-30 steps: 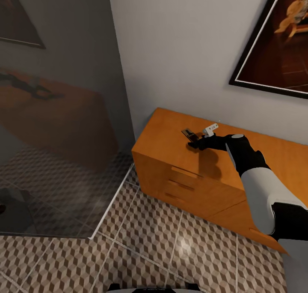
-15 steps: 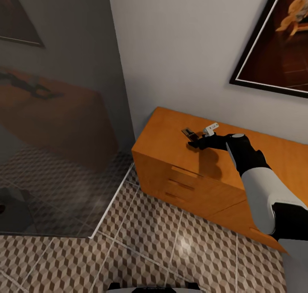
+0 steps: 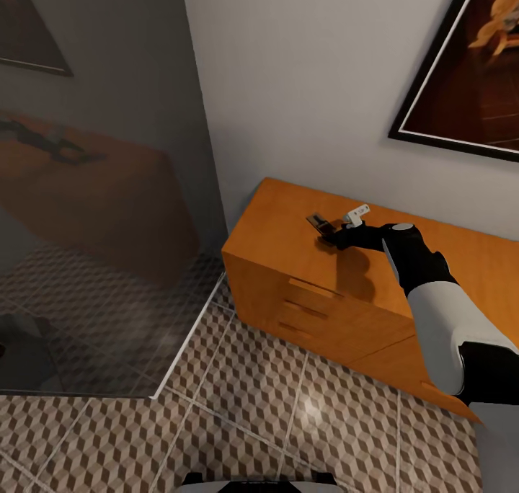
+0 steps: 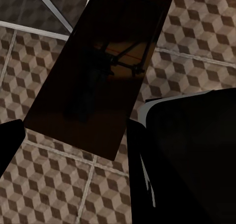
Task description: Take the four mousetraps from the cabinet in the bathroom and place them on the bathroom floor. Make sure all four end up on the same floor surface, and ensure that at least two of them are either under or directly next to the same bathroom sink.
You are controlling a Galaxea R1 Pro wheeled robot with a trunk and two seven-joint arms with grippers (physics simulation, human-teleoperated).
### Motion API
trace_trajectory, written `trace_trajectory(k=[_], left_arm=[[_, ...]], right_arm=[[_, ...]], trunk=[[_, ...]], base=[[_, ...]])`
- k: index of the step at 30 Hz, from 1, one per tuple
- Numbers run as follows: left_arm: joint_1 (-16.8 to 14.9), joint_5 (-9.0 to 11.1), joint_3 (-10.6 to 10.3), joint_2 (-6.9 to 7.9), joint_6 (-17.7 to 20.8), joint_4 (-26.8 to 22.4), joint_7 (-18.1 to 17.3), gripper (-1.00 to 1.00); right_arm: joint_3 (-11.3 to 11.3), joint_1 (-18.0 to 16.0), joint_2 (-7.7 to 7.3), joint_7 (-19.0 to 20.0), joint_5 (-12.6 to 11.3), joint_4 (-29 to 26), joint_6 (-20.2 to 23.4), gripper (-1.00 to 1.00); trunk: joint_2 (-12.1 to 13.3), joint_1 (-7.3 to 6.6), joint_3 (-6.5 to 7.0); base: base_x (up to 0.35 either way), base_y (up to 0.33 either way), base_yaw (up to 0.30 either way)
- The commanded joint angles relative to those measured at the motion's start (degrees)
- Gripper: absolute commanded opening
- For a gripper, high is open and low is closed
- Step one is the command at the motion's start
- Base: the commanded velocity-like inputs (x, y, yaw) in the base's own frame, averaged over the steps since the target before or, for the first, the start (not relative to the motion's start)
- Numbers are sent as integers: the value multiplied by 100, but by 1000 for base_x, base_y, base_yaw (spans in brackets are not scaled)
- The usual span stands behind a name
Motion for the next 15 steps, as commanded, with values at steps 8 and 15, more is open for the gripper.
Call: trace_trajectory(k=[8, 15], left_arm=[[-7, -4, -51, -3, -23, 17, 68, -100], [-7, -6, -51, -3, -23, 16, 68, -100]], right_arm=[[-20, 1, 5, 42, 53, 221, 37, -100], [-11, 9, 5, 25, 53, 221, 37, -100]], trunk=[[-7, 4, -8], [-7, 4, -8]], base=[[0, 0, 0], [0, 0, 0]])
